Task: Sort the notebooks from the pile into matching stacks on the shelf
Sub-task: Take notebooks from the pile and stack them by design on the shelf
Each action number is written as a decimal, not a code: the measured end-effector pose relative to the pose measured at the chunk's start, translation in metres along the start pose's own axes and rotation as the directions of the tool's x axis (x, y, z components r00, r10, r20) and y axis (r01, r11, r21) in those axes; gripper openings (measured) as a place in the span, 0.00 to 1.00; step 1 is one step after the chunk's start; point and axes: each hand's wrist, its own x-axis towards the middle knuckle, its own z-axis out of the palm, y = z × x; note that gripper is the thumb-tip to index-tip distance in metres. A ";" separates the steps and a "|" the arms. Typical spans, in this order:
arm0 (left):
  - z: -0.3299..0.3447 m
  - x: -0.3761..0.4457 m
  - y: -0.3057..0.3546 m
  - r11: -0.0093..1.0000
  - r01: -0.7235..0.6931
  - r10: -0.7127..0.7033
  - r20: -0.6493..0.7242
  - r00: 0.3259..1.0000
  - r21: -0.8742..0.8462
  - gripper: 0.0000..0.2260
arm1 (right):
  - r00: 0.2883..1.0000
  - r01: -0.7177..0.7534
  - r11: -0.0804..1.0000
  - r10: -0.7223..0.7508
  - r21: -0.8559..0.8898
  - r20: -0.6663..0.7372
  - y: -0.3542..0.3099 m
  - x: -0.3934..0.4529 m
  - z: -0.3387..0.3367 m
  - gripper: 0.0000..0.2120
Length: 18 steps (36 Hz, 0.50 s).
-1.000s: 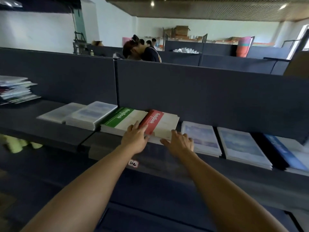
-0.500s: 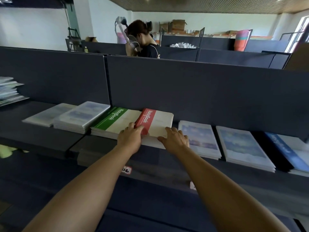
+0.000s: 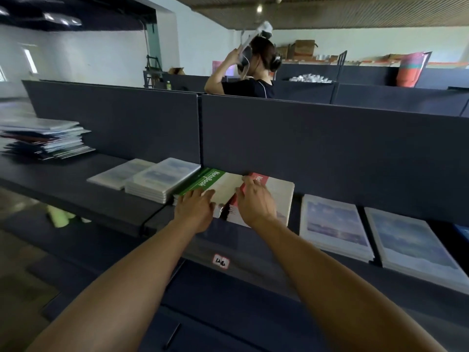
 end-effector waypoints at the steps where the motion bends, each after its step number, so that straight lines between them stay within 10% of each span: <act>1: 0.001 0.001 -0.006 1.000 -0.005 0.005 0.002 1.000 0.011 0.21 | 1.000 0.006 1.000 -0.007 0.009 0.017 -0.008 0.002 0.003 0.18; 9: 0.009 0.019 -0.030 0.980 -0.155 0.141 0.117 0.983 0.128 0.21 | 0.996 0.005 0.997 0.001 -0.071 0.085 -0.040 0.008 0.028 0.17; 18: 0.022 0.028 -0.049 0.967 -0.151 0.165 -0.049 0.985 0.205 0.14 | 0.994 -0.111 0.986 0.113 -0.126 0.011 -0.058 0.017 0.040 0.17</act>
